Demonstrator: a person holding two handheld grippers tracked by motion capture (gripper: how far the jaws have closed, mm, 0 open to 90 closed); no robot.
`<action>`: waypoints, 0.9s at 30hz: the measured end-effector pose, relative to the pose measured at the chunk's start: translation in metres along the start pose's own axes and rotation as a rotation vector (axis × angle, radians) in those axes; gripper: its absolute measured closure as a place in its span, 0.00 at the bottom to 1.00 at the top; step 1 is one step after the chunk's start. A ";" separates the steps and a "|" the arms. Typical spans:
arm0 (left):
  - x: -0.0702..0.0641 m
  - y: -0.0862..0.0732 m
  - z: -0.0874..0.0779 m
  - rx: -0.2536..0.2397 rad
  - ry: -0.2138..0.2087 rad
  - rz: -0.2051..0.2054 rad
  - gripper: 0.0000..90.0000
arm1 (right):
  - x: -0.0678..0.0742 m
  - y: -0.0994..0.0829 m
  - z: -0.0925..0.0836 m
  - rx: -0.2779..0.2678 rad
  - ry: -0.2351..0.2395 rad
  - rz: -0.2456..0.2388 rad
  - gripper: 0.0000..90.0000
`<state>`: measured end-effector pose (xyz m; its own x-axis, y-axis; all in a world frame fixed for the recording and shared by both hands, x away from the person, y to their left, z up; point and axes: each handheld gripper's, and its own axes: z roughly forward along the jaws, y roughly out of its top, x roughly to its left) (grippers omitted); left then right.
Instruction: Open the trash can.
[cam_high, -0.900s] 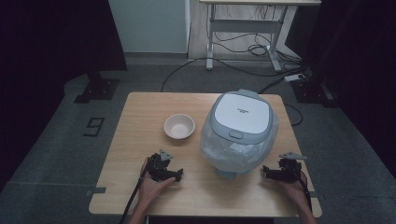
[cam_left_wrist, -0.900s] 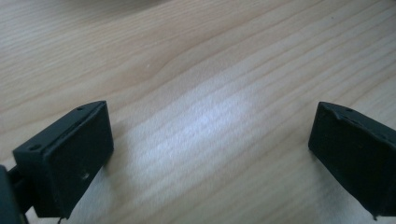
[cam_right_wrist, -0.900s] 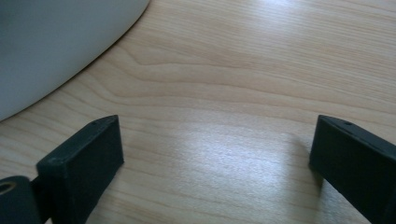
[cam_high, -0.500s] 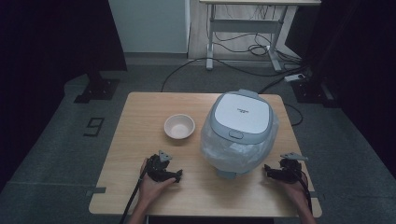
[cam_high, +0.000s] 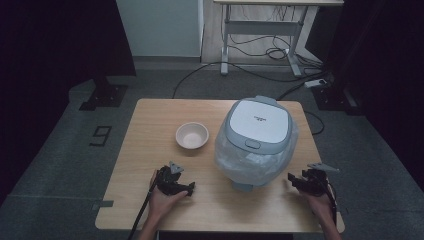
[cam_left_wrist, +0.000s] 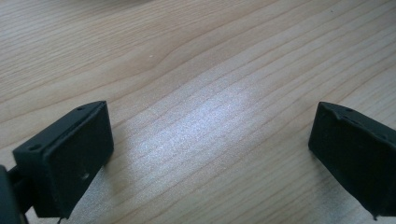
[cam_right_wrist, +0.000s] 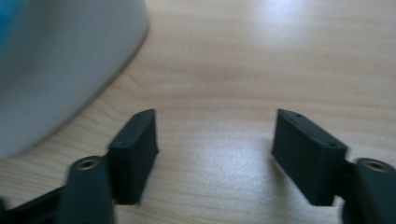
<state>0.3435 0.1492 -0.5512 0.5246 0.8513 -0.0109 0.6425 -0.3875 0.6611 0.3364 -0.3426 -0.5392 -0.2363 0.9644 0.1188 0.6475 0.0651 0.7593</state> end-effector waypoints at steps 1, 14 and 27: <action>0.000 0.000 0.000 0.000 0.000 0.000 0.00 | 0.000 0.000 0.000 0.000 0.000 0.000 0.43; 0.000 0.001 0.001 0.000 0.002 -0.004 0.00 | -0.007 0.020 -0.044 -0.118 0.150 0.000 1.00; 0.001 0.001 0.001 0.000 0.002 -0.003 0.00 | 0.019 0.054 -0.066 -0.175 0.275 -0.118 1.00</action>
<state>0.3453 0.1491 -0.5512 0.5217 0.8530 -0.0118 0.6439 -0.3847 0.6613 0.3195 -0.3373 -0.4537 -0.5042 0.8460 0.1735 0.4757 0.1044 0.8734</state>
